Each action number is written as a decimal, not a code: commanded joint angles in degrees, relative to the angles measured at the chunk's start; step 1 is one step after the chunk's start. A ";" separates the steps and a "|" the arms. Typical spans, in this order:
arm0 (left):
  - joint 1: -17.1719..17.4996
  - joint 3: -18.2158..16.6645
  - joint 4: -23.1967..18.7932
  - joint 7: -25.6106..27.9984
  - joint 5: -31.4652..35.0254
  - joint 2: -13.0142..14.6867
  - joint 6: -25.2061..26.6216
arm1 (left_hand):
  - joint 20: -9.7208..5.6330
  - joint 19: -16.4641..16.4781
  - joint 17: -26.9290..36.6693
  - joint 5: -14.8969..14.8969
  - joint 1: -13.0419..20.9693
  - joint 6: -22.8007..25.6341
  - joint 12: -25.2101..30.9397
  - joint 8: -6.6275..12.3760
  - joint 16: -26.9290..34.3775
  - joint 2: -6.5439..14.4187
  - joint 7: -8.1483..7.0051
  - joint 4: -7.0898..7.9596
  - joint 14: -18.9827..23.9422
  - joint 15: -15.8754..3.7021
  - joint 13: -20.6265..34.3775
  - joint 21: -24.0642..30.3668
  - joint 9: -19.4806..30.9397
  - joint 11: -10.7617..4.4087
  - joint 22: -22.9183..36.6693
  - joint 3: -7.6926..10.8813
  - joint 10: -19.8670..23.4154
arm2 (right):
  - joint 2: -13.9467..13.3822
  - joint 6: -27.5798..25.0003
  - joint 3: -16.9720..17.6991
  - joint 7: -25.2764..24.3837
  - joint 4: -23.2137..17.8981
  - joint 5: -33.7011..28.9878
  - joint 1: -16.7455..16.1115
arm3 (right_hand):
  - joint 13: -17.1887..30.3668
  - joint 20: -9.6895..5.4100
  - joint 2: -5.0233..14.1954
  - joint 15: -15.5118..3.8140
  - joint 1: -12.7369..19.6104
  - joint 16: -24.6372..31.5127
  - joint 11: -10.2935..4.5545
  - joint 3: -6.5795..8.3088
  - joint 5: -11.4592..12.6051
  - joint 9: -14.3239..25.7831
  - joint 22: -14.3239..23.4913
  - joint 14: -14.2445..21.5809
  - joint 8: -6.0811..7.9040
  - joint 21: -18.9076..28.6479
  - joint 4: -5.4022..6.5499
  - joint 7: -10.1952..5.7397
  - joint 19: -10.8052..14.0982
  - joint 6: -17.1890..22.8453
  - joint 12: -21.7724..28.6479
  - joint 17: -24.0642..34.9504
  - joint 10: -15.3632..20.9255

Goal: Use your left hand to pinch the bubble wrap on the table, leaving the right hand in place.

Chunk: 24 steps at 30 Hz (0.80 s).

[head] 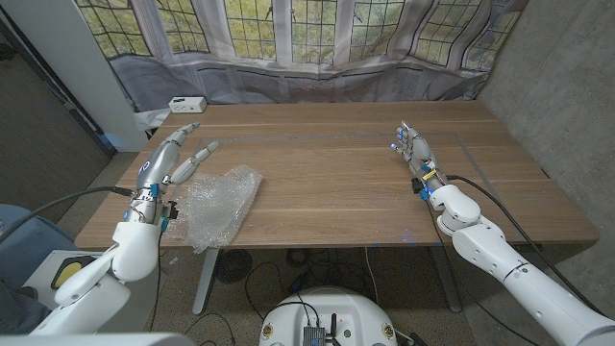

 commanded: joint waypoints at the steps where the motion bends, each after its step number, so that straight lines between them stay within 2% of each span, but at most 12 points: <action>1: 1.35 0.24 -4.05 -4.12 1.74 2.28 10.72 | -0.02 0.31 0.27 0.36 0.72 -0.11 -0.46 -0.53 -0.34 -0.05 0.18 -0.39 0.05 -0.04 0.08 -0.25 0.12 0.31 0.31 0.19 -0.39 | -1.85 -1.48 0.91 -0.52 -2.24 0.52 -1.79 | 0.07 0.25 0.09 0.11 0.50 -0.28 0.33 -0.01 0.06 0.19 0.18 0.22 0.23 -0.15 -0.03 0.19 0.19 -0.12 -0.06 0.31 0.16; 12: 1.68 0.68 -6.96 -9.02 0.89 4.98 18.51 | 0.55 -0.51 0.28 0.35 1.07 -0.46 -0.92 -0.87 -0.72 0.12 0.02 -0.60 -0.49 -0.13 0.12 -0.81 0.14 -0.02 0.33 0.35 -0.95 | -1.84 -1.73 0.53 0.93 -1.19 0.90 -0.66 | 0.08 0.24 0.12 0.20 0.63 -0.31 0.34 0.00 0.06 0.19 0.18 0.25 0.21 -0.19 -0.09 0.15 0.20 -0.20 -0.12 0.30 0.17; 20: 1.41 1.25 -7.10 -12.30 -1.46 7.54 19.74 | 1.02 -1.18 0.29 0.26 1.39 -1.20 -1.35 -1.25 -0.99 0.16 -0.47 -0.83 -1.04 -0.11 0.16 -1.22 0.16 -0.06 0.36 0.45 -1.59 | -1.47 -1.76 0.28 1.18 -0.72 1.13 -0.29 | 0.09 0.30 0.10 0.20 0.61 -0.32 0.35 -0.06 0.05 0.19 0.18 0.24 0.23 -0.22 -0.08 0.12 0.20 -0.19 -0.19 0.32 0.11; 24: 2.00 1.21 -8.57 -15.46 -1.99 9.51 21.72 | 1.24 -1.43 0.30 0.16 1.53 -1.41 -1.66 -1.35 -1.21 0.07 -0.84 -0.96 -1.61 -0.06 0.18 -1.37 0.18 -0.15 0.38 0.45 -2.18 | -1.38 -1.70 0.06 1.45 -0.39 1.12 -0.18 | 0.09 0.28 0.11 0.24 0.63 -0.34 0.37 -0.08 0.04 0.19 0.18 0.22 0.23 -0.23 -0.08 0.13 0.21 -0.21 -0.19 0.32 0.16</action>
